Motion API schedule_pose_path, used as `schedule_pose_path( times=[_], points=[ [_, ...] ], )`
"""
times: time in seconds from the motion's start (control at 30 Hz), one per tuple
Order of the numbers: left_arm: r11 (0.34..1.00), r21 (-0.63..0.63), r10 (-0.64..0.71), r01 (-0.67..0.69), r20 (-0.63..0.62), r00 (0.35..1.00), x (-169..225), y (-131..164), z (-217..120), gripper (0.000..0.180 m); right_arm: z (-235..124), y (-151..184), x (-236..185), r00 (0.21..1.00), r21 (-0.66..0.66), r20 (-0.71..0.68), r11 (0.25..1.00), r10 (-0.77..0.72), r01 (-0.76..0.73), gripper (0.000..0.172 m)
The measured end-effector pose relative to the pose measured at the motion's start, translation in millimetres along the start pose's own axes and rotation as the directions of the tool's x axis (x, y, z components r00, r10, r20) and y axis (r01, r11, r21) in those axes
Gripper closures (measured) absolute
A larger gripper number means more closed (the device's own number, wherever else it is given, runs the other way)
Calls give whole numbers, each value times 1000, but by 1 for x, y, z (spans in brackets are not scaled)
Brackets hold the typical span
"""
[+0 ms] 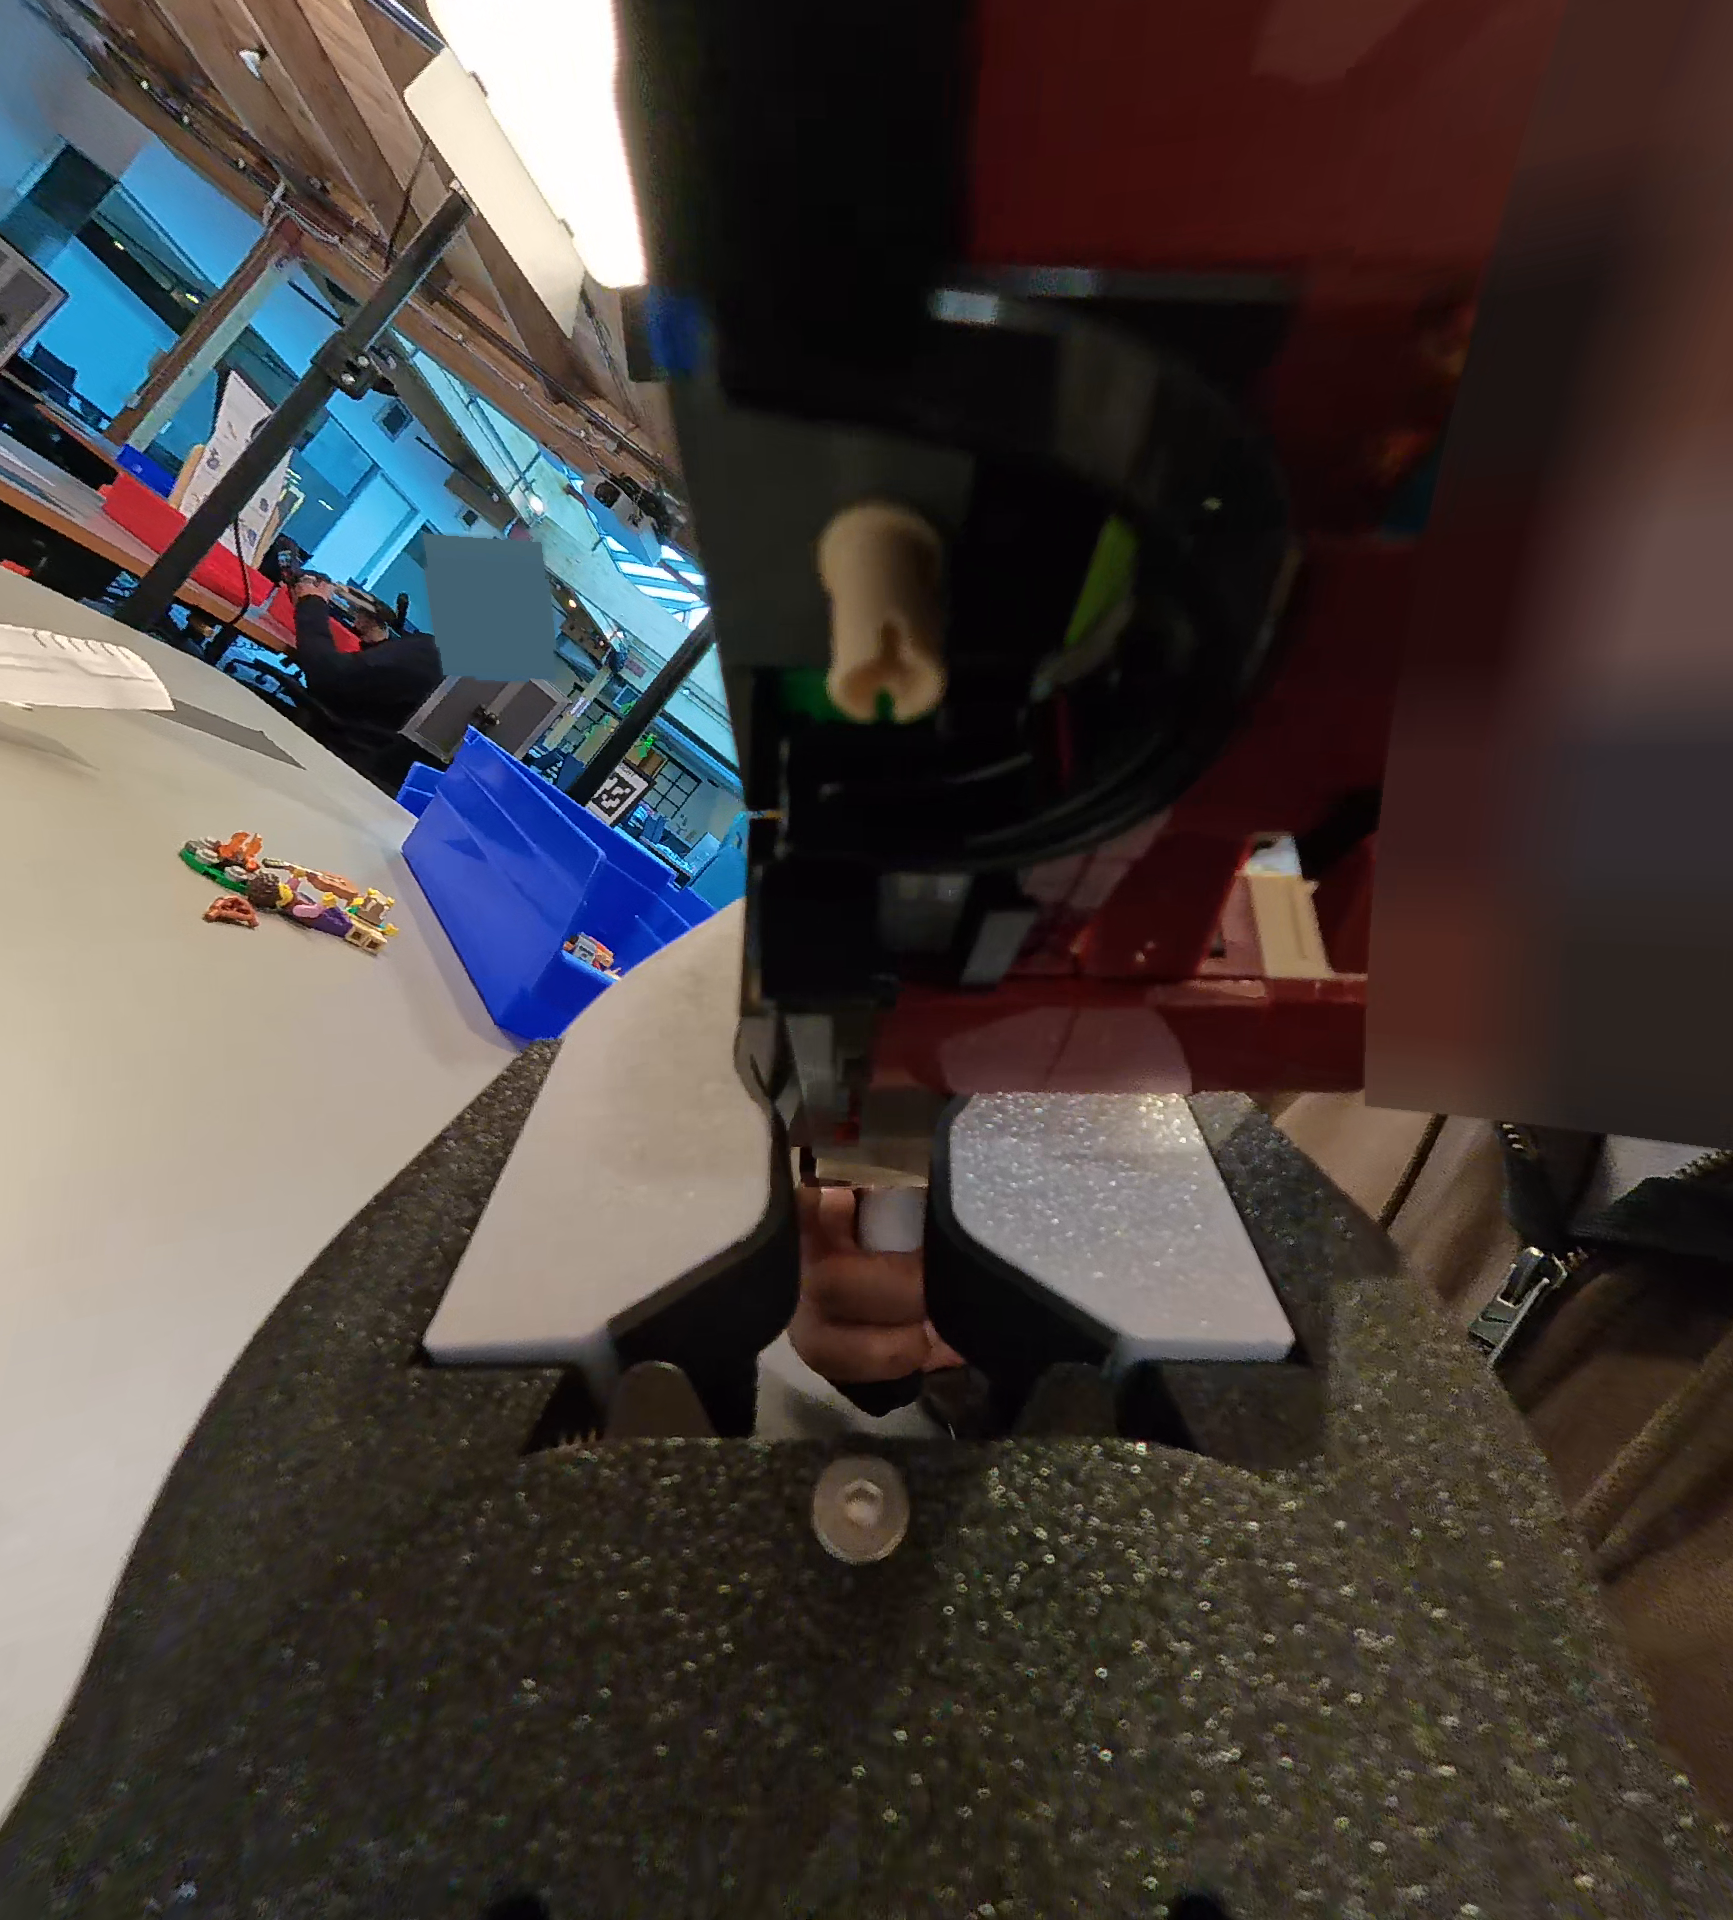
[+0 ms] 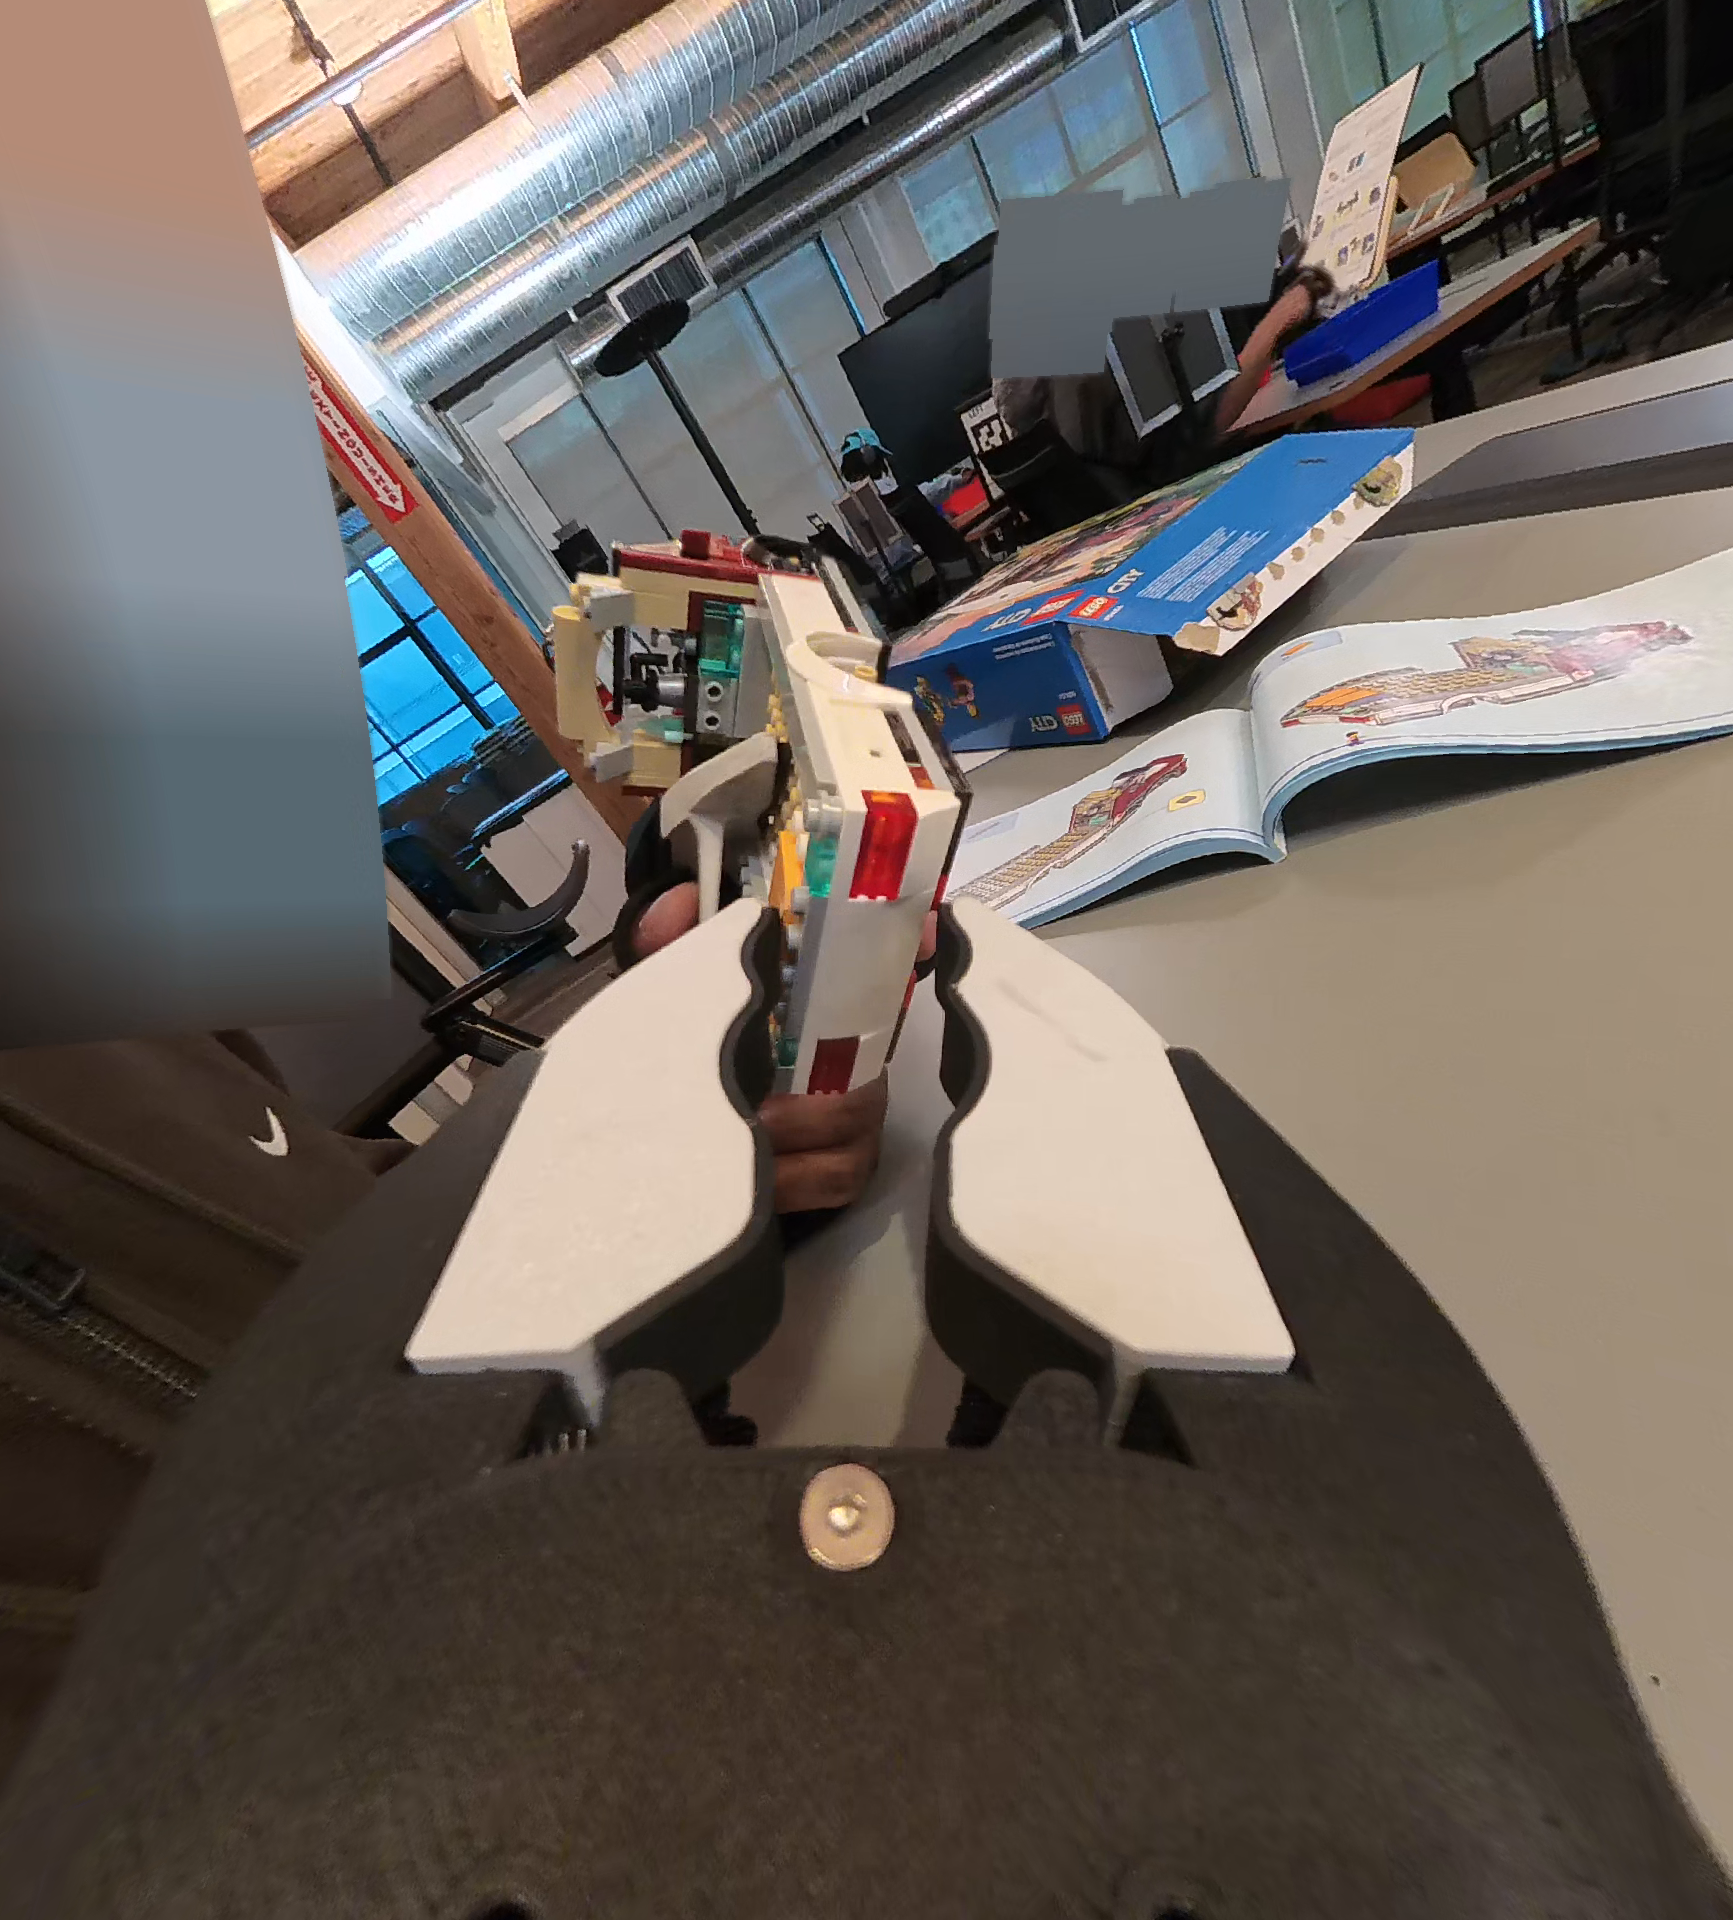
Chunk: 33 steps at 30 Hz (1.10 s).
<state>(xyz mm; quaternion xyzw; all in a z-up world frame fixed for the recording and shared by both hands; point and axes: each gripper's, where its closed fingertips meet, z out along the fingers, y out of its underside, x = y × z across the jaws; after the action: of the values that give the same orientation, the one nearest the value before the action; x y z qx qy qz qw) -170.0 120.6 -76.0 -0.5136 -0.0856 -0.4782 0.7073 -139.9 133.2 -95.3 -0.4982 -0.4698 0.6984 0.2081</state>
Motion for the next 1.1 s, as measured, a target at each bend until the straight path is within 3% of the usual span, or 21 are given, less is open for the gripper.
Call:
schedule_pose_path(
  times=[1.1],
  points=[
    [1000,4,-17,17,-45,999,6,0,2,155,-2,-2,-4,999,36,16,999,36,-36,147]
  ],
)
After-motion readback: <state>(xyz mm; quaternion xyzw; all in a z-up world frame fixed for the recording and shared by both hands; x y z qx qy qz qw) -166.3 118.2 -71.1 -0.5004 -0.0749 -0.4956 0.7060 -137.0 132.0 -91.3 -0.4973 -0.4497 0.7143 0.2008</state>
